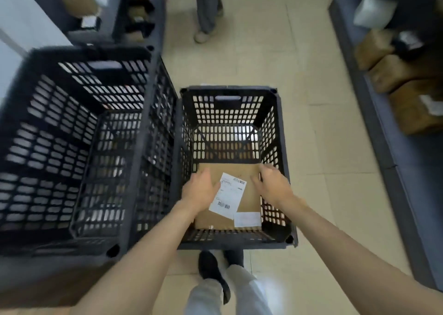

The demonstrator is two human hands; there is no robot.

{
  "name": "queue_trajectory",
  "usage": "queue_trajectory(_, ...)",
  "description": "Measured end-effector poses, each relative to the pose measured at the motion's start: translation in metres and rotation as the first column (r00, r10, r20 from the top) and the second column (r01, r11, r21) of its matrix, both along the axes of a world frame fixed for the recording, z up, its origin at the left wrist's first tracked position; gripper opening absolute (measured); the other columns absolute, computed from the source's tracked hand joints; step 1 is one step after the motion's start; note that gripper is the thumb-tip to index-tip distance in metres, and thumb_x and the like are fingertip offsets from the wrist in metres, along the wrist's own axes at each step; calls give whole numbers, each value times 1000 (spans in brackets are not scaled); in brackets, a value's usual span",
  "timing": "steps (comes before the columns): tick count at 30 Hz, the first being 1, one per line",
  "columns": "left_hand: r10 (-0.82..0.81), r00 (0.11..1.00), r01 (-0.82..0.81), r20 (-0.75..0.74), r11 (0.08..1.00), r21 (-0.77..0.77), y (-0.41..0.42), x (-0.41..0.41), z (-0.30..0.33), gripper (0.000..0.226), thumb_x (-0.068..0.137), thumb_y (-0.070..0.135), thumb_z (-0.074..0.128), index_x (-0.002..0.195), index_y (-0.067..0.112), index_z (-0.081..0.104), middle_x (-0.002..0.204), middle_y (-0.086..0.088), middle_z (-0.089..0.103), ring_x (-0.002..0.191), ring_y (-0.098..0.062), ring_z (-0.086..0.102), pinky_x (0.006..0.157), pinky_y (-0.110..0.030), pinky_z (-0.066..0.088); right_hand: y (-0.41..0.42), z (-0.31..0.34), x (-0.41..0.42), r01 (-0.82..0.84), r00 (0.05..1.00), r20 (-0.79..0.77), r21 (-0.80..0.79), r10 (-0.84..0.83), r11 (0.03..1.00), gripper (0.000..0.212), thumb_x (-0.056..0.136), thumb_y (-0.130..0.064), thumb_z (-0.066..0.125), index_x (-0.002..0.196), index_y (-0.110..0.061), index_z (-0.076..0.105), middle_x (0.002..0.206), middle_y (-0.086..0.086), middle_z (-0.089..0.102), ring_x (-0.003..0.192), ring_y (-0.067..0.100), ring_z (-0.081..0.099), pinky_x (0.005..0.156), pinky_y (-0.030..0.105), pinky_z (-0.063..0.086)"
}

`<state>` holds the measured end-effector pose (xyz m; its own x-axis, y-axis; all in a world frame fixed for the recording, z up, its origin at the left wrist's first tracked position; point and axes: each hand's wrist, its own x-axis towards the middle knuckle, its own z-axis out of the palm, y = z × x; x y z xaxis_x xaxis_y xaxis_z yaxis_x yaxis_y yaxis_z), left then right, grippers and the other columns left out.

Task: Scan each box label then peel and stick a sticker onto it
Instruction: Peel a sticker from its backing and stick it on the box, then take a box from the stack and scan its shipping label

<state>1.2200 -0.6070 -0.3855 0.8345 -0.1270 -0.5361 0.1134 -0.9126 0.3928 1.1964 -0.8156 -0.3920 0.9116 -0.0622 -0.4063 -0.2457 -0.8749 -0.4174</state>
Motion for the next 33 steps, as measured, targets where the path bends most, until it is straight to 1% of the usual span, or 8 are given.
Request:
queue_trajectory(2, -92, 992, 88, 84, 995, 42, -5, 6, 60, 29, 102, 34, 51, 124, 16, 54, 123, -4, 61, 111, -26, 58, 89, -42, 51, 4, 55, 11, -126, 981, 137, -77, 136, 989, 26, 102, -33, 50, 115, -13, 61, 115, 5, 61, 105, 25, 59, 88, 44, 52)
queue_trajectory(5, -95, 962, 70, 258, 992, 104, -4, 11, 145, 28, 102, 42, 49, 109, 17, 59, 113, -4, 64, 106, -26, 62, 82, -38, 51, 14, 129, 29, -282, 890, 308, -208, 336, 937, 27, 101, -35, 50, 117, -16, 62, 115, 3, 63, 106, 24, 61, 89, 42, 53)
queue_trajectory(10, -107, 826, -18, 553, 976, 215, 30, -12, 252, 40, 102, 50, 46, 122, 18, 62, 118, -2, 64, 113, -24, 60, 91, -39, 50, 46, 226, 52, -451, 715, 439, -306, 545, 838, 34, 102, -39, 48, 123, -15, 60, 124, 7, 62, 116, 29, 59, 91, 42, 50)
queue_trajectory(14, -16, 792, -180, 610, 949, 258, 81, -57, 294, 41, 101, 52, 45, 118, 19, 63, 118, 0, 65, 112, -23, 60, 91, -40, 50, 102, 279, 46, -556, 588, 493, -329, 641, 763, 38, 103, -45, 45, 124, -17, 59, 128, 6, 59, 122, 29, 55, 97, 43, 47)
queue_trajectory(18, 107, 766, -372, 634, 878, 301, 145, -123, 321, 42, 101, 52, 46, 122, 19, 62, 122, -3, 64, 117, -26, 59, 94, -42, 49, 175, 310, 17, -697, 398, 508, -374, 764, 612, 43, 103, -49, 43, 130, -18, 57, 135, 4, 57, 125, 27, 53, 102, 42, 43)
queue_trajectory(22, 302, 698, -581, 649, 769, 267, 210, -218, 338, 46, 101, 50, 47, 128, 15, 60, 127, -9, 63, 120, -31, 58, 96, -43, 49, 256, 332, -36, -805, 178, 510, -417, 842, 422, 48, 104, -51, 40, 131, -15, 57, 131, 6, 58, 120, 28, 56, 94, 43, 48)
queue_trajectory(26, 450, 613, -745, 650, 602, 286, 261, -341, 348, 49, 102, 49, 46, 135, 14, 57, 135, -10, 61, 126, -30, 54, 101, -41, 43, 341, 344, -122, -865, -26, 486, -449, 874, 224, 49, 104, -51, 39, 129, -13, 57, 127, 9, 59, 116, 31, 57, 93, 43, 47)
queue_trajectory(33, 606, 436, -900, 665, 295, 322, 305, -582, 359, 49, 103, 51, 45, 138, 19, 55, 138, -4, 59, 126, -25, 54, 98, -40, 44, 454, 355, -327, -902, -262, 488, -431, 833, -32, 47, 105, -46, 40, 136, -14, 53, 135, 9, 55, 120, 30, 54, 96, 43, 45)
